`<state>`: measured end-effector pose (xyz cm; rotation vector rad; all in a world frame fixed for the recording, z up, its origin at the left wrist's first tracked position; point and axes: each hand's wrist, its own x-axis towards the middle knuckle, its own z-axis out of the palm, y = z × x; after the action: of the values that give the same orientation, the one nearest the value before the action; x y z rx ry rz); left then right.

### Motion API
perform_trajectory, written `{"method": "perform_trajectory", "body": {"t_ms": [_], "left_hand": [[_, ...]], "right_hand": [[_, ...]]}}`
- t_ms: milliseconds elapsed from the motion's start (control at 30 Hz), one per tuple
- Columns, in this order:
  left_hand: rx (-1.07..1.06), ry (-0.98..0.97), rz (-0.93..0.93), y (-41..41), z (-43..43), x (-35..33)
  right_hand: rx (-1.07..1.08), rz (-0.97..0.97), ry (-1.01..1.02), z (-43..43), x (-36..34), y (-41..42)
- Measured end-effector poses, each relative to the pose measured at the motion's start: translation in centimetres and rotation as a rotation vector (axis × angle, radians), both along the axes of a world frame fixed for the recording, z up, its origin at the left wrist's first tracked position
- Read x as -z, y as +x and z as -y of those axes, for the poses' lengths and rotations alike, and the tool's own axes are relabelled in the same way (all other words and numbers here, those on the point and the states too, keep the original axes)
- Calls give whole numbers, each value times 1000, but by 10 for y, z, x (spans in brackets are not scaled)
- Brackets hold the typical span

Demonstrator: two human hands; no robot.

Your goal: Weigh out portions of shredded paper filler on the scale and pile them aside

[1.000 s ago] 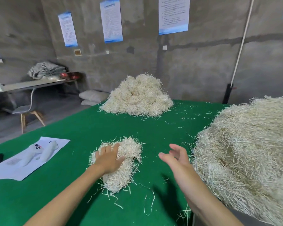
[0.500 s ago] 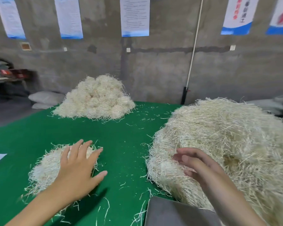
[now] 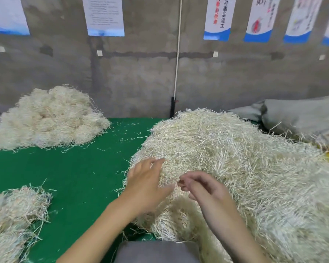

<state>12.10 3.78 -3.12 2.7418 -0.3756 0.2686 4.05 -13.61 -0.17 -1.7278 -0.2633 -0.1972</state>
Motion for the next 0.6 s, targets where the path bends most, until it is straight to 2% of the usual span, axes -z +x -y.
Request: {"method": "perform_trajectory", "body": {"t_ms": [133, 233, 300, 367, 467, 600], "left_hand": [[-18, 53, -35, 18, 12, 13], [10, 26, -40, 31, 22, 20], [24, 3, -32, 40, 27, 20], [35, 28, 21, 48, 30, 18], [26, 15, 129, 51, 32, 10], [71, -46, 266, 47, 26, -4]], "right_hand": [[4, 21, -104, 5, -1, 39], [109, 36, -161, 7, 20, 62], [180, 68, -294, 7, 36, 72], [168, 98, -438, 10, 47, 79], [97, 97, -499, 18, 51, 84], [130, 103, -530, 22, 49, 86]]}}
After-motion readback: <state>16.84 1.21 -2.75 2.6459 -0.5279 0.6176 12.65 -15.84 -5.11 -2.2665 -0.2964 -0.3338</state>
